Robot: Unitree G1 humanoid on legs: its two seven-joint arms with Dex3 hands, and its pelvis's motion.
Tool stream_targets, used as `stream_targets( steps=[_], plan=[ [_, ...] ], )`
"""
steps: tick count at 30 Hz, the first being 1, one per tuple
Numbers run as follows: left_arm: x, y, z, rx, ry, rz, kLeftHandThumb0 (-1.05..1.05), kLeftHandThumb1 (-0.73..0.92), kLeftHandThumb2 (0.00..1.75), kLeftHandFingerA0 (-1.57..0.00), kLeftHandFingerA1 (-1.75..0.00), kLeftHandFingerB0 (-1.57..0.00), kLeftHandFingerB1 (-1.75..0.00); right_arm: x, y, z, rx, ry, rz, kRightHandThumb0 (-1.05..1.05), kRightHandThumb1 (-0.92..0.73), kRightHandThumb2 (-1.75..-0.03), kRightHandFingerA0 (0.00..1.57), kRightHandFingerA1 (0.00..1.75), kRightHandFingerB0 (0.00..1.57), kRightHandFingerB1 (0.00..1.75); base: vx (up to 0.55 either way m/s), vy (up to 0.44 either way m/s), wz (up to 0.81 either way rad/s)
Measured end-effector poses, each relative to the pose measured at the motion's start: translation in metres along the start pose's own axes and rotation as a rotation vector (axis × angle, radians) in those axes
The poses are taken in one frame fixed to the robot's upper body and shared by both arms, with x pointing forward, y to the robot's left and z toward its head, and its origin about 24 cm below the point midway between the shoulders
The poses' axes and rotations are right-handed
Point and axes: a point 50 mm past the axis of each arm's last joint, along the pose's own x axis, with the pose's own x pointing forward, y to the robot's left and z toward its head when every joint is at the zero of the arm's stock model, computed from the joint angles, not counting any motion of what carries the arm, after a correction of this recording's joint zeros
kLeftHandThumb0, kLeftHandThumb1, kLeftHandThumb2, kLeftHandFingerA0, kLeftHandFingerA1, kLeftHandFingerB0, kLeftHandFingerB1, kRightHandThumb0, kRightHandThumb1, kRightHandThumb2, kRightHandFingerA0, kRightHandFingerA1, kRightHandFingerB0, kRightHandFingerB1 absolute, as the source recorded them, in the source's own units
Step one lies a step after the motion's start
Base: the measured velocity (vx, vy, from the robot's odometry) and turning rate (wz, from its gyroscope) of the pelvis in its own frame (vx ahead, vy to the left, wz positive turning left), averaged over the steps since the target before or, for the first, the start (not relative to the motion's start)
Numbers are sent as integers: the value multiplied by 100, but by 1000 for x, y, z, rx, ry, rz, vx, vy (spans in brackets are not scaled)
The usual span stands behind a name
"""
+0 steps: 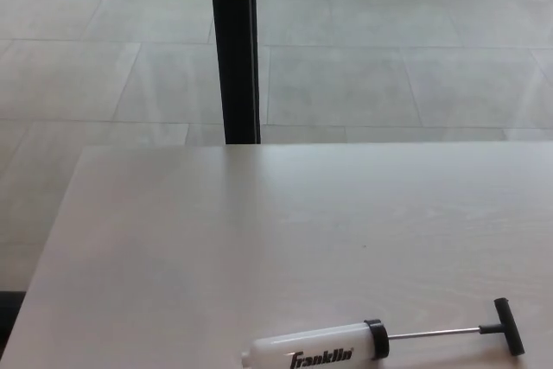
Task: The robot uses its left hand to lift the air pump kept on the middle of the desk and use the right hand to compress the handle
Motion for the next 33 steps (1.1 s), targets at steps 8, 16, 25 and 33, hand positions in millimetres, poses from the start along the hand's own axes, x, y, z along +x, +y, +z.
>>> stream_targets(
  steps=[8,16,25,33],
  plan=[
    [-1,18,31,-286,-147,46,-67,83,65,-33,-77,-37,-54,5,-36,37,252,-139,-130,-78,-89,-67,32,53,16,29,0,0,0],
    [-27,24,181,-366,-653,33,-69,65,60,-37,-76,-36,-51,-2,-64,166,389,-579,-167,-81,-91,-68,23,54,20,34,0,0,0],
    [-79,-20,272,-260,-1020,-76,-70,42,84,-47,-70,-39,-58,-24,-39,236,362,-838,-66,-85,-91,-68,20,56,18,35,0,0,0],
    [-116,-93,296,-60,-1206,-238,-63,56,55,-40,-53,-33,-40,-41,6,264,271,-967,82,-86,-92,-71,32,49,28,35,0,0,0]
  ],
)
